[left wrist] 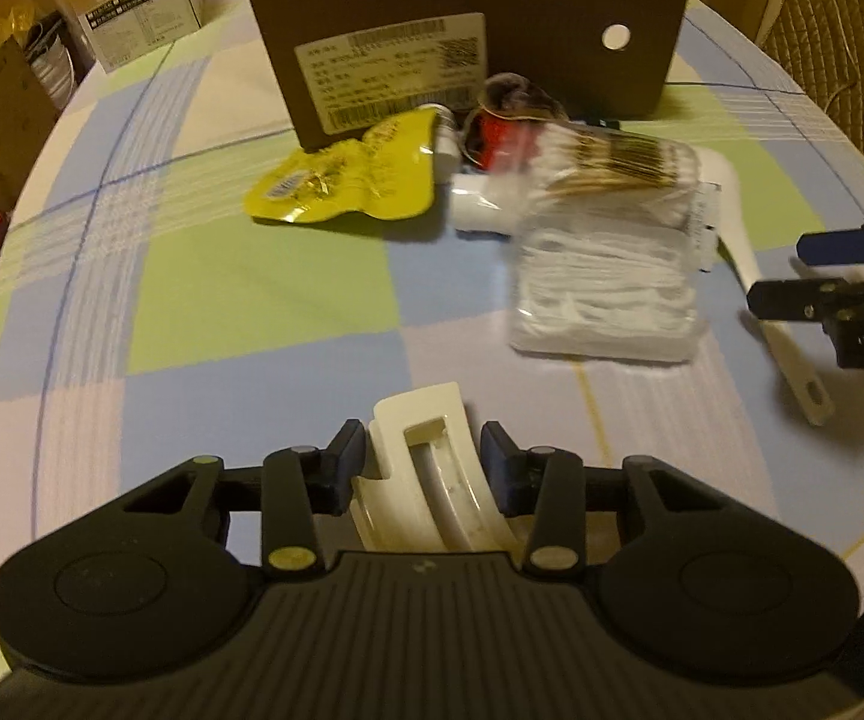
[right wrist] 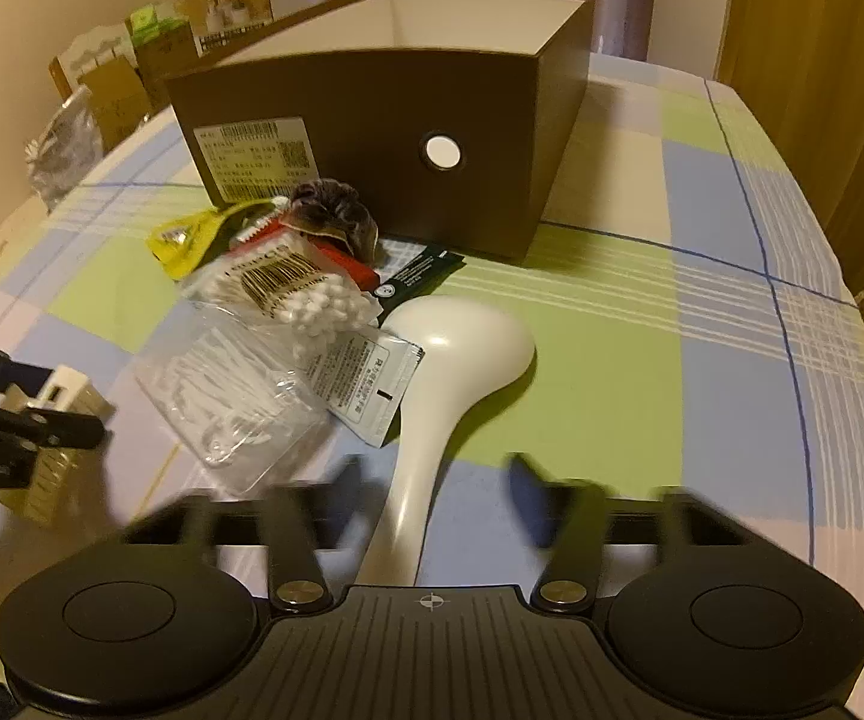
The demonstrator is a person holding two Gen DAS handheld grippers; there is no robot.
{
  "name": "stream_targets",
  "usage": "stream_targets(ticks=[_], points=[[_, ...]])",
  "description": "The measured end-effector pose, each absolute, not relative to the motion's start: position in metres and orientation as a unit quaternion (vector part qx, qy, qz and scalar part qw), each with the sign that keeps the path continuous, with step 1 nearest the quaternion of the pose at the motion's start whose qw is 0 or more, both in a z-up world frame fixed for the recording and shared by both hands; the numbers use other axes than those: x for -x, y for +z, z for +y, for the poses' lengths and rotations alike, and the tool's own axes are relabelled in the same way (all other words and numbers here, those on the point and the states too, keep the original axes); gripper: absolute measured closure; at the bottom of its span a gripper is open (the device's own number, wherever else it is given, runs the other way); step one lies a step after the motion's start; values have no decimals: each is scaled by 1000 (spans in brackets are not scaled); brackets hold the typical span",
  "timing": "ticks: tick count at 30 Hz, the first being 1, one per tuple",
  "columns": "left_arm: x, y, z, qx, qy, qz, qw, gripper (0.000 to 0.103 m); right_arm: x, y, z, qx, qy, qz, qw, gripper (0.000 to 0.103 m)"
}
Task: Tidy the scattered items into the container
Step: 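Grasp the white hair clip with the left tool while the right tool grasps the white ladle, then lift the hair clip and ladle and carry both over the brown box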
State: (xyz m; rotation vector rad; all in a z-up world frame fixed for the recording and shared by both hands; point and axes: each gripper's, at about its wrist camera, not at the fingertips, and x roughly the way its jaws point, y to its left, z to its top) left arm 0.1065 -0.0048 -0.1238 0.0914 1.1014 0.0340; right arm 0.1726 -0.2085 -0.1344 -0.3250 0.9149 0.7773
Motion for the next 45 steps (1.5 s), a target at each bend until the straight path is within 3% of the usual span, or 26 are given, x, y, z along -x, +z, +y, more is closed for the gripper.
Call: stream_targets(ticks=[13, 15, 45], points=[[-131, -127, 20, -37, -36, 529, 847, 65, -185, -139, -189, 165, 316, 412, 839, 60], [-133, -127, 21, -37, -43, 528, 847, 66, -185, -139, -188, 162, 319, 410, 839, 76], [-133, -107, 25, -45, -75, 521, 849, 72, -168, -67, -213, 106, 318, 373, 865, 79]])
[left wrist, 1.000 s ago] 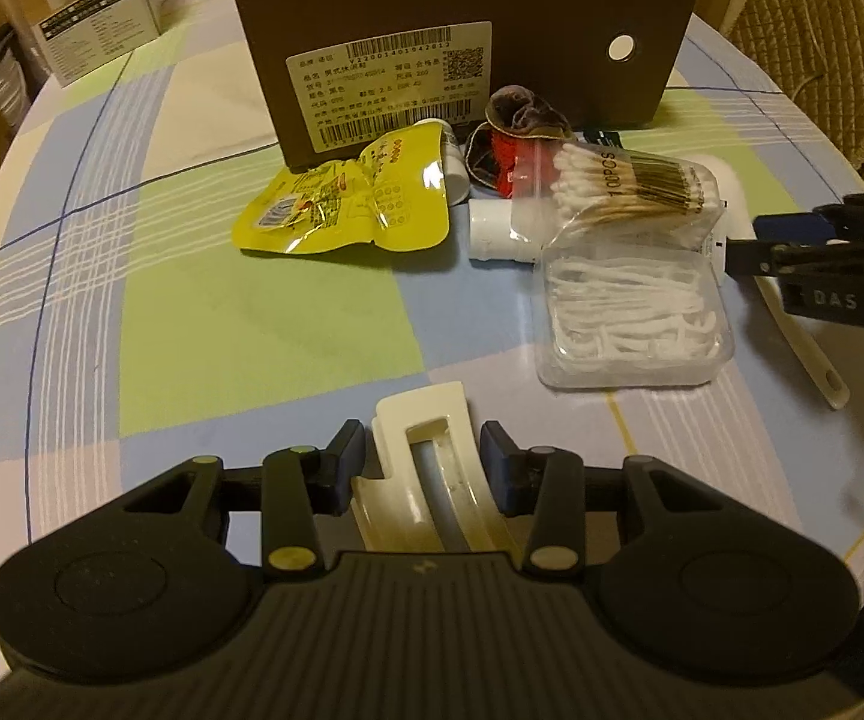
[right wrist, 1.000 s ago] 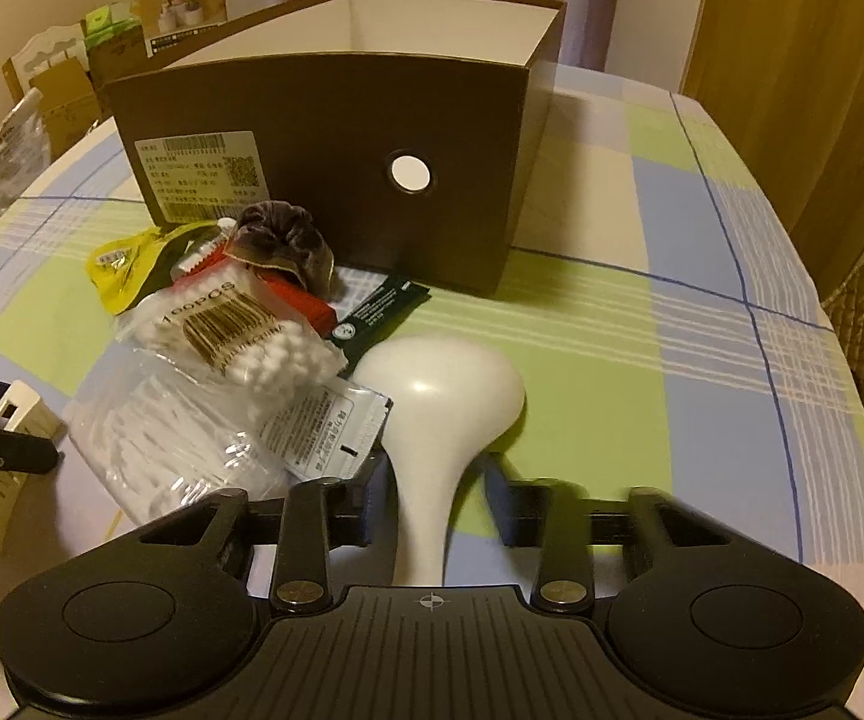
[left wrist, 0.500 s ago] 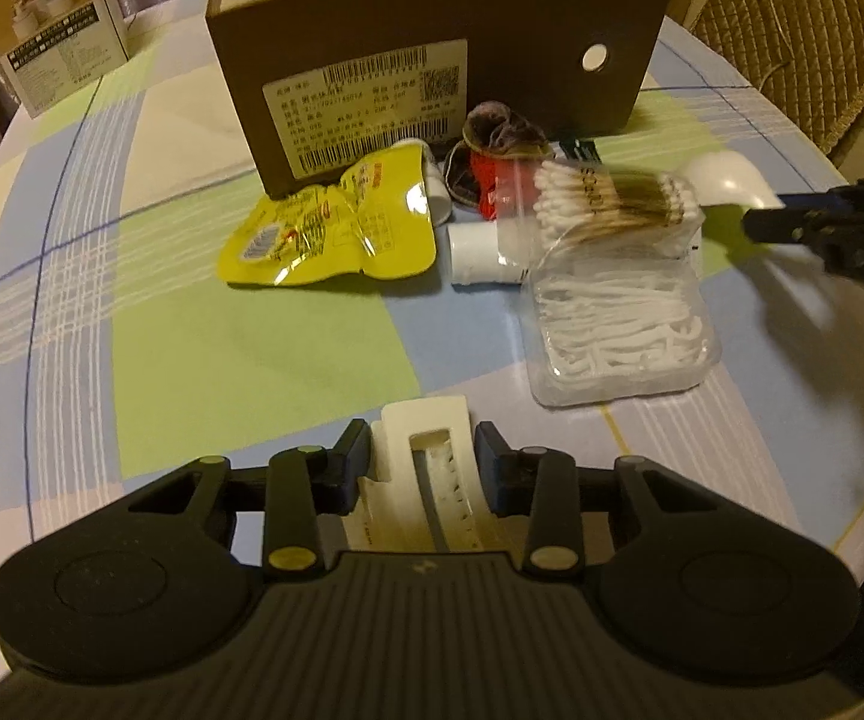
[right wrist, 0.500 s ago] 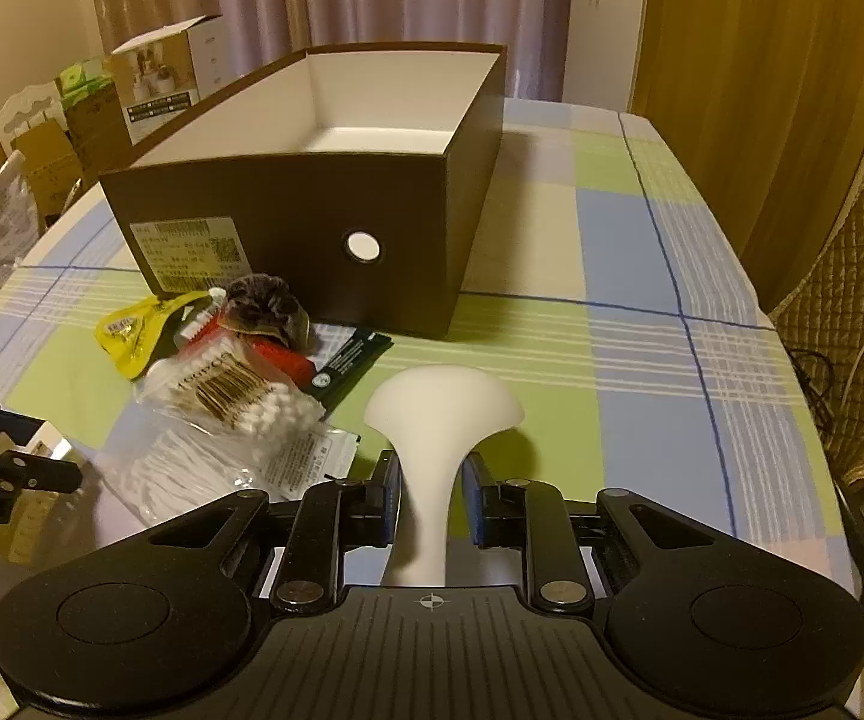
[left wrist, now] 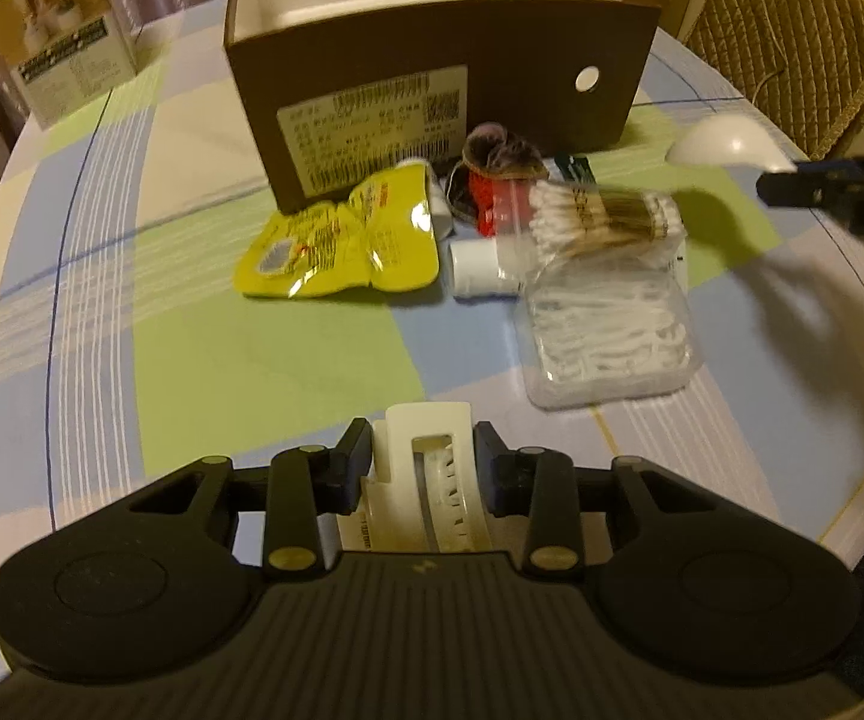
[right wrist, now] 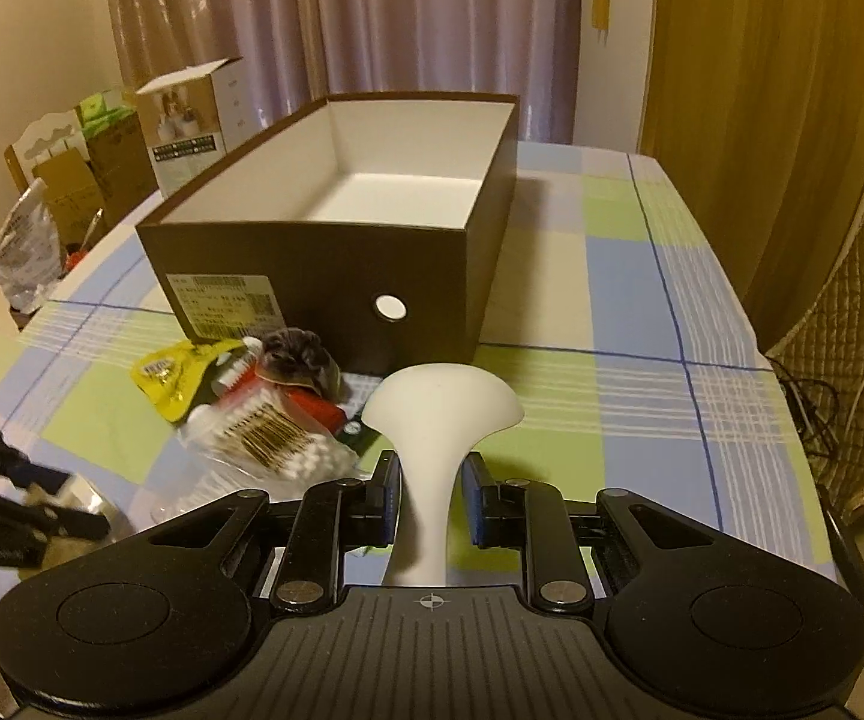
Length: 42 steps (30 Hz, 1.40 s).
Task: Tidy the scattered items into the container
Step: 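Lift the hair clip and ladle and carry both over the brown box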
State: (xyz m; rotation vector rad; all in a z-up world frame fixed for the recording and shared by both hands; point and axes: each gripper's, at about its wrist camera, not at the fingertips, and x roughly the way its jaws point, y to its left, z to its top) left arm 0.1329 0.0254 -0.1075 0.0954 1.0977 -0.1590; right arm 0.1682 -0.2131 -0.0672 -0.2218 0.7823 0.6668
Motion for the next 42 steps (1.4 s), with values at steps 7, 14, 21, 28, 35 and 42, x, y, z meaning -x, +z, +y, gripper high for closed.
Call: stream_targets(ticks=[7, 14, 21, 28, 35, 42], points=[[-126, -123, 23, -45, -71, 539, 838, 68, -166, -60, -212, 108, 332, 367, 862, 79], [-123, -114, 17, -59, -84, 531, 841, 69, -167, -50, -210, 103, 343, 351, 865, 79], [-131, -70, 20, -57, -75, 478, 873, 69, -173, -39, -204, 96, 359, 332, 867, 79], [-157, -18, 23, -50, -67, 414, 906, 69, -185, -26, -187, 85, 378, 306, 870, 79], [-193, 20, 24, -46, -70, 362, 928, 69, -213, -4, -164, 59, 390, 275, 877, 79], [-236, 45, 28, -41, -73, 330, 940, 69, -250, 11, -135, 30, 388, 269, 881, 79]])
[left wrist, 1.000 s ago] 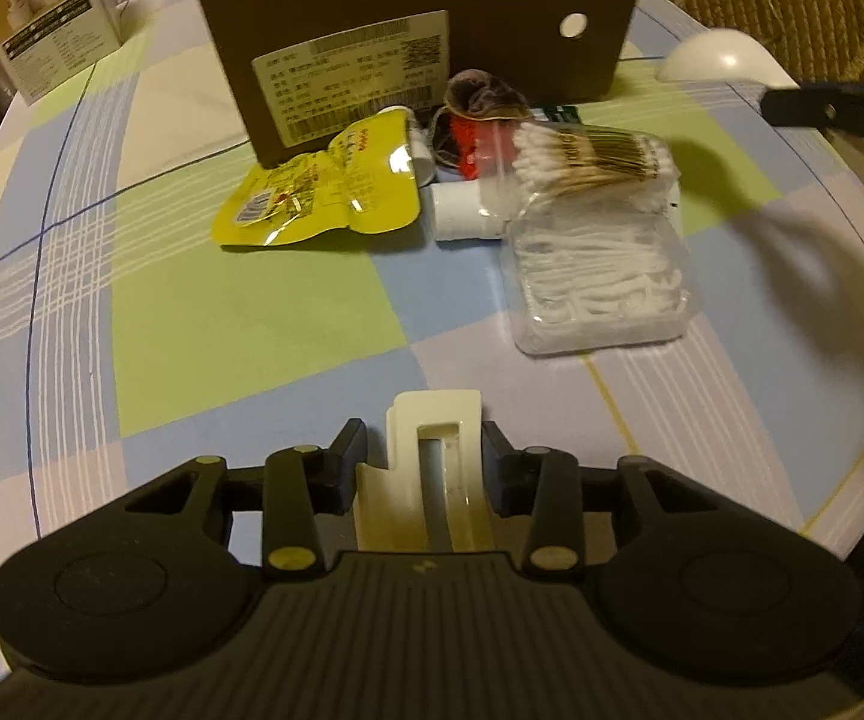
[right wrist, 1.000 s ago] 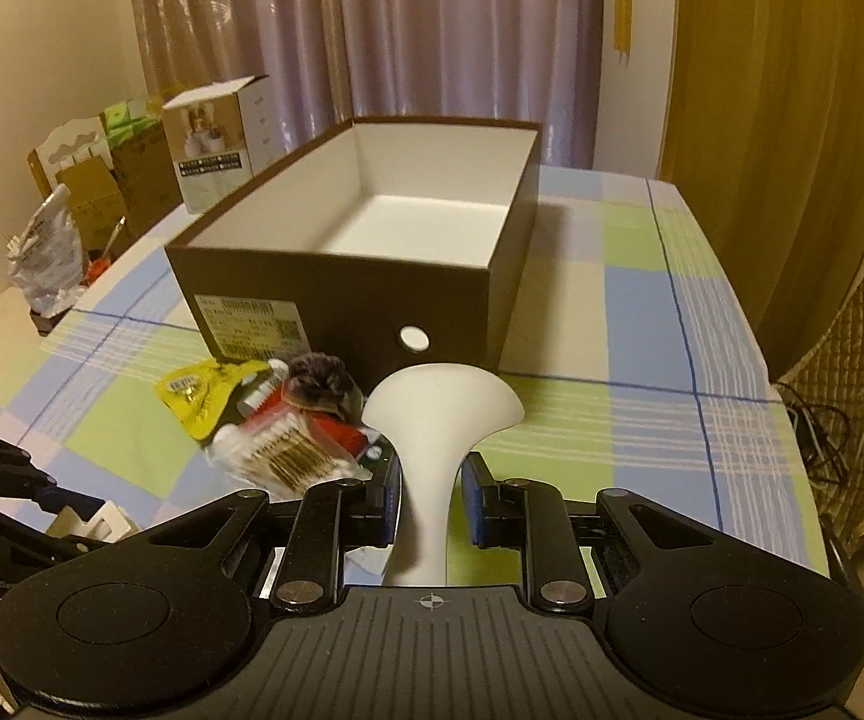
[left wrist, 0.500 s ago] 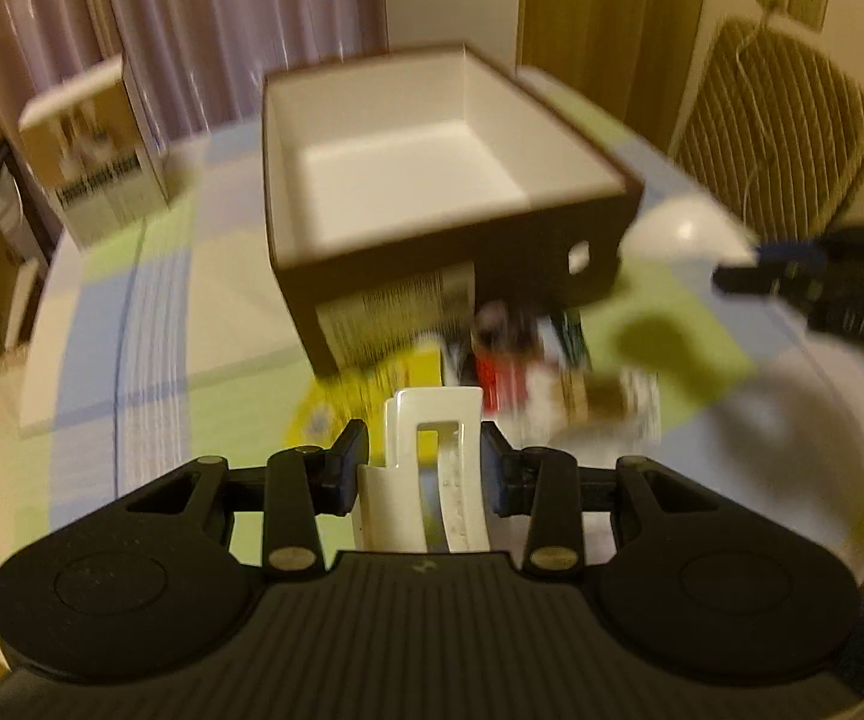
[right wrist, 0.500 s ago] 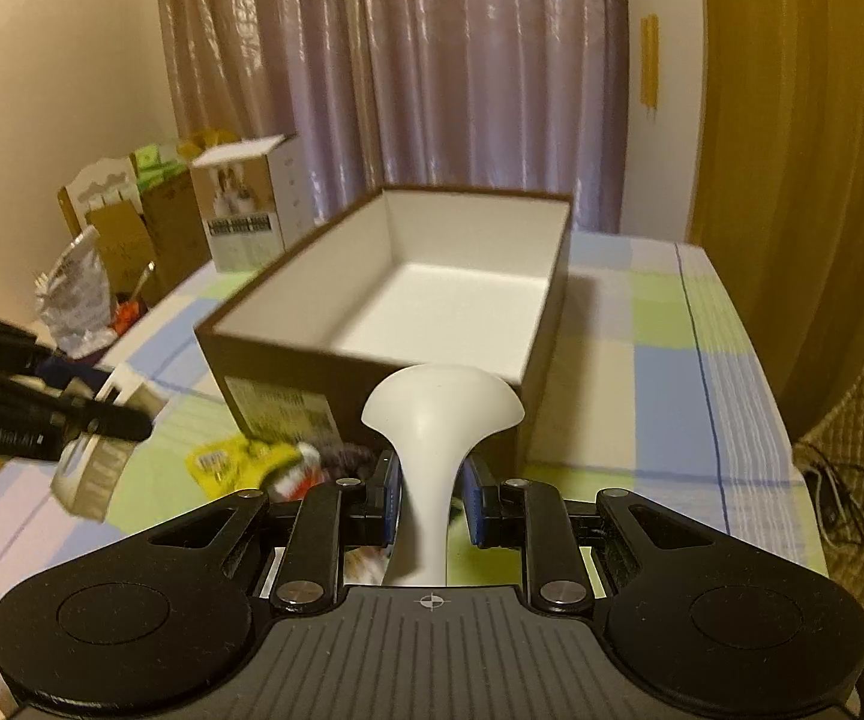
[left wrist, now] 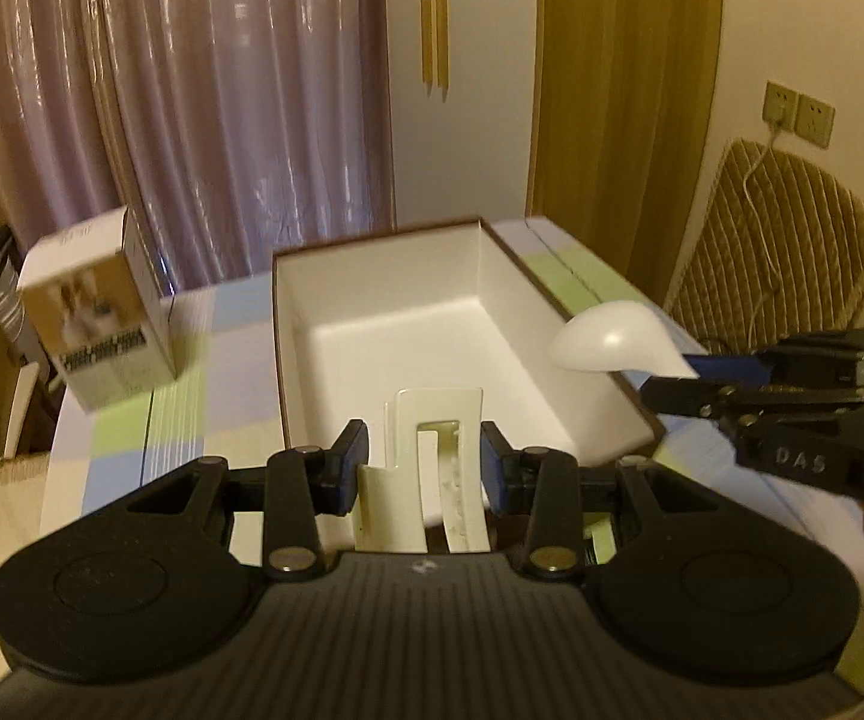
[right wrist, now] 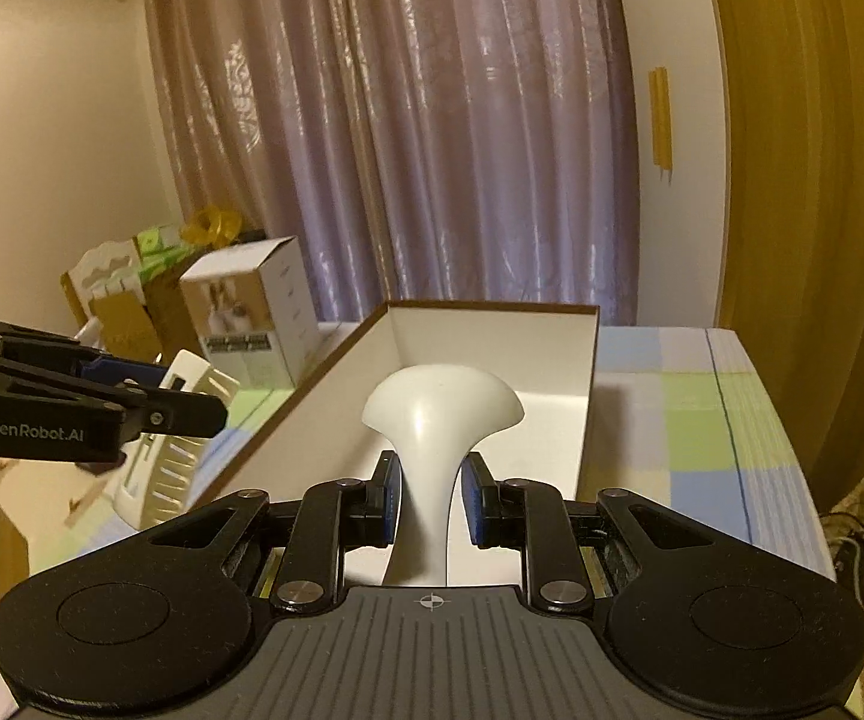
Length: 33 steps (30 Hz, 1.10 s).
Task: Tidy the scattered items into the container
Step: 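Lift the hair clip and ladle and carry both over the brown box, then lower the clip and ladle into the box and open both tools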
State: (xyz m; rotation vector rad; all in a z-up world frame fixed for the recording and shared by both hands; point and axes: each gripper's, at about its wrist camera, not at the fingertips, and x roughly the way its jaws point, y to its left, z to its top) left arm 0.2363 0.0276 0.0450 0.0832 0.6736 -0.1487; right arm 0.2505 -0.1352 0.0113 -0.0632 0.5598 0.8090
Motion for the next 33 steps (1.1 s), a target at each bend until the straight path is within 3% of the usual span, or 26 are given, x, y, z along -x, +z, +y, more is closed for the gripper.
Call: stream_targets(ticks=[15, 24, 33], points=[[-336, 40, 33, -38, -68, 344, 936, 69, -327, -5, -88, 15, 355, 317, 879, 79], [-394, -6, 40, -25, -55, 408, 911, 69, -366, -50, -62, 50, 322, 400, 857, 79], [-432, -56, 39, -22, -35, 481, 876, 69, -374, -71, -53, 100, 312, 422, 845, 79]])
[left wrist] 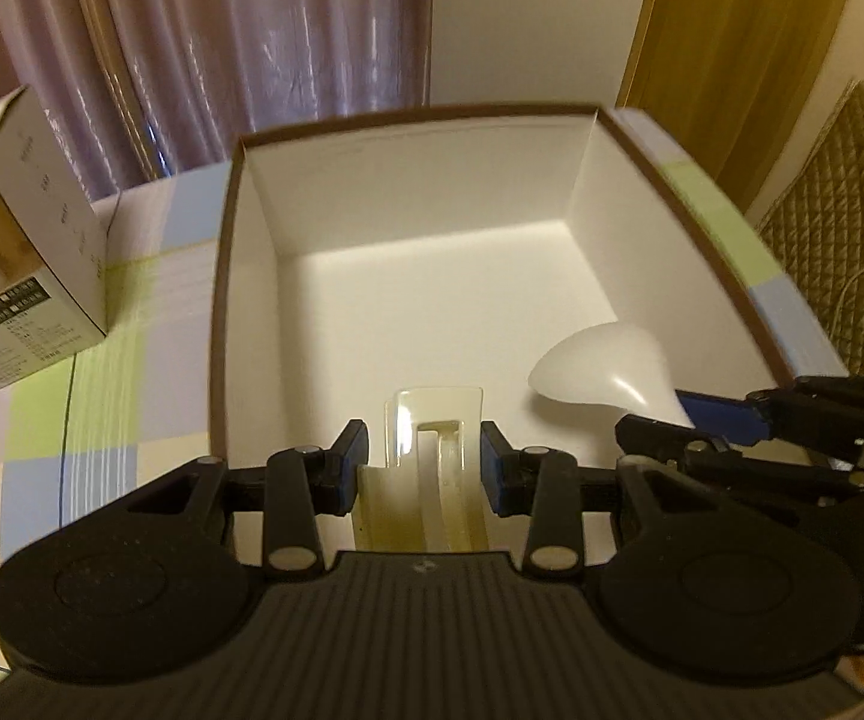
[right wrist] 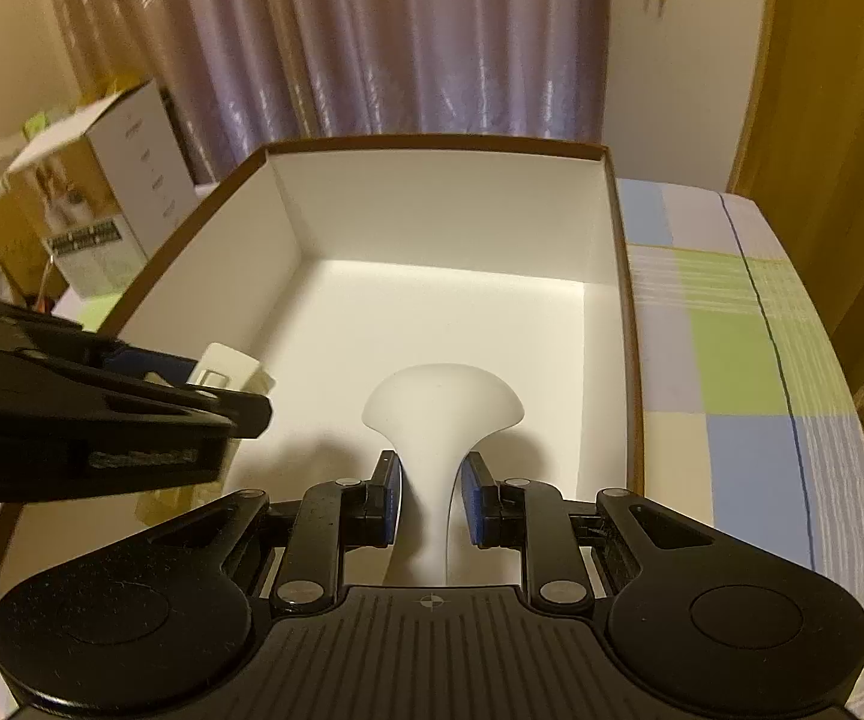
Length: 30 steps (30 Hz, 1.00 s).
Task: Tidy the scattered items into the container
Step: 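Lower the clip and ladle into the box and open both tools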
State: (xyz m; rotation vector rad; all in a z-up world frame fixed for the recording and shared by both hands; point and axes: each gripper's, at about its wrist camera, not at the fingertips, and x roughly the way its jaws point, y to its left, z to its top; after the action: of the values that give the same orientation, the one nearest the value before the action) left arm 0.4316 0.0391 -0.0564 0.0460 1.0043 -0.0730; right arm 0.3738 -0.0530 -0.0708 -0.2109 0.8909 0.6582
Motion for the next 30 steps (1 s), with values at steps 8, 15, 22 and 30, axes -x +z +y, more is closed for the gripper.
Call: stream_targets(ticks=[8, 15, 22, 30], points=[[-436, -77, 31, -37, -35, 502, 863, 69, -372, -75, -48, 128, 317, 423, 839, 79], [-446, -90, 31, -46, -29, 516, 855, 69, -372, -77, -41, 149, 318, 422, 836, 79], [-444, -94, 28, -53, -26, 518, 853, 69, -371, -75, -40, 154, 319, 419, 836, 79], [-440, -89, 27, -62, -23, 509, 858, 68, -370, -71, -39, 156, 323, 402, 843, 78]])
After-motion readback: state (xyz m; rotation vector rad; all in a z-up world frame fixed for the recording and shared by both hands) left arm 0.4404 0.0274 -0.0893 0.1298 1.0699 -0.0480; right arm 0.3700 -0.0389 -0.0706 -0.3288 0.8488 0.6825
